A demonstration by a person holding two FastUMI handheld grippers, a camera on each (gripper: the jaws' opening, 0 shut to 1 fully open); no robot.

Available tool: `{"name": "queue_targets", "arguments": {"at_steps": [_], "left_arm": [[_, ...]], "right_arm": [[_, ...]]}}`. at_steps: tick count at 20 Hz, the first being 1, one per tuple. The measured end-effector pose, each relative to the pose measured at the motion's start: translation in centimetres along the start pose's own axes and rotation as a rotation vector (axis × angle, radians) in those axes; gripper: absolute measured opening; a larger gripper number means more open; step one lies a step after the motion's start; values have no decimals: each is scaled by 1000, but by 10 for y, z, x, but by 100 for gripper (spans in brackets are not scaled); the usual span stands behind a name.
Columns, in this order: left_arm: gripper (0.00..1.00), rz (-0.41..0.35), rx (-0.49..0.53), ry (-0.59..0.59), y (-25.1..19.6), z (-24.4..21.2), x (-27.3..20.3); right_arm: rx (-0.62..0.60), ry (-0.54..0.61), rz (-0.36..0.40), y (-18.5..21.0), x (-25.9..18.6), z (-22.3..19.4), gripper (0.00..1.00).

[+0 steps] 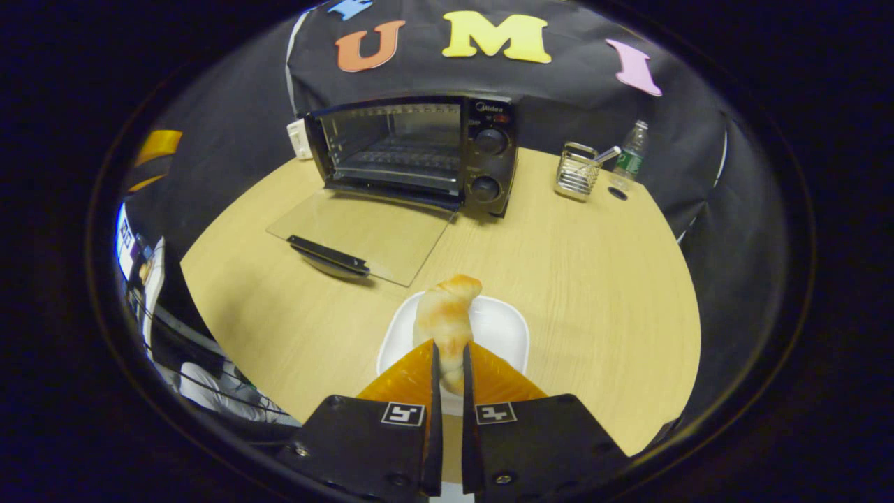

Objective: Open the electric oven with the left hand, put the food in, and close the electric oven.

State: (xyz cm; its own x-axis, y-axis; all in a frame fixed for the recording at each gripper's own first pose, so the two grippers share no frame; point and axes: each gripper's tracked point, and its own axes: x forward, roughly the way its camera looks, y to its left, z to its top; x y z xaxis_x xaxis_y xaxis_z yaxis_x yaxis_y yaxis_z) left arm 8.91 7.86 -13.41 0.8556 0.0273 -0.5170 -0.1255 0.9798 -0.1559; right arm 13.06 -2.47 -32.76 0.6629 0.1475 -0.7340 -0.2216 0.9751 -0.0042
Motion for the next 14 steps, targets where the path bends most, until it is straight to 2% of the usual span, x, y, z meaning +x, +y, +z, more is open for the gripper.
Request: {"name": "queue_targets", "arguments": {"at_steps": [7, 11, 14], "left_arm": [[94, -63, 52, 16, 32, -7, -16], [94, -60, 79, 36, 60, -12, -31], [94, -38, 81, 31, 79, -9, -43]], "right_arm": [[229, -132, -35, 57, -17, 28, 13], [336, -219, -19, 85, 2, 75, 12], [394, -279, -37, 95, 25, 111, 12]]}}
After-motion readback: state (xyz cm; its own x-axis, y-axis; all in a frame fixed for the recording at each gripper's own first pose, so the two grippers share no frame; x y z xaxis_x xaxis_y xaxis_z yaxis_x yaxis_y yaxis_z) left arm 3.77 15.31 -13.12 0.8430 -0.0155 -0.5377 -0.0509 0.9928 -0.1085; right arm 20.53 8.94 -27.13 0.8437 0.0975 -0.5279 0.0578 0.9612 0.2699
